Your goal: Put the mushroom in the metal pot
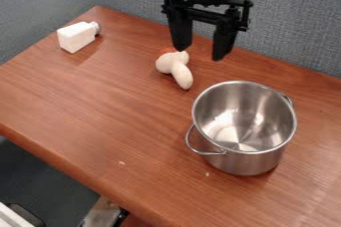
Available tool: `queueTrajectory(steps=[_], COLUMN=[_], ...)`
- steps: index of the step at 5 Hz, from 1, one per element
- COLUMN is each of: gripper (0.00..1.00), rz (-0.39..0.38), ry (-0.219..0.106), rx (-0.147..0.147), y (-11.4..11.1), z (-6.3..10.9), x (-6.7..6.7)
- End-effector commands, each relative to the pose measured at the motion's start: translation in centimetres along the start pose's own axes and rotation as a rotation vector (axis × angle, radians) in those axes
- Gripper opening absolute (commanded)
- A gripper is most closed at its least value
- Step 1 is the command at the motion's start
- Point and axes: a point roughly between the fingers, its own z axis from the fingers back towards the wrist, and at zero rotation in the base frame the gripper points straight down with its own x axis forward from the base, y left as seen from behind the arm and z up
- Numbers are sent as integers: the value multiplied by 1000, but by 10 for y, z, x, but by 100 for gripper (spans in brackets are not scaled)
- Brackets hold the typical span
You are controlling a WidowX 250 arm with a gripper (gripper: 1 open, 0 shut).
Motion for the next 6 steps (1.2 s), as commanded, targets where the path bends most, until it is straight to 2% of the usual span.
queueTrajectory(steps=[1, 2, 3, 4, 5, 6], gripper=[100, 0, 0, 100, 100, 100], rz=[-69, -38, 40, 104, 199, 312], ry=[-15, 2, -9, -51, -58, -57], rx=[0, -6, -10, -21, -5, 13], y=[-7, -7, 6, 11, 12, 20], z=[15, -6, -25, -22, -3, 6], x=[8, 14, 28, 22, 12, 12])
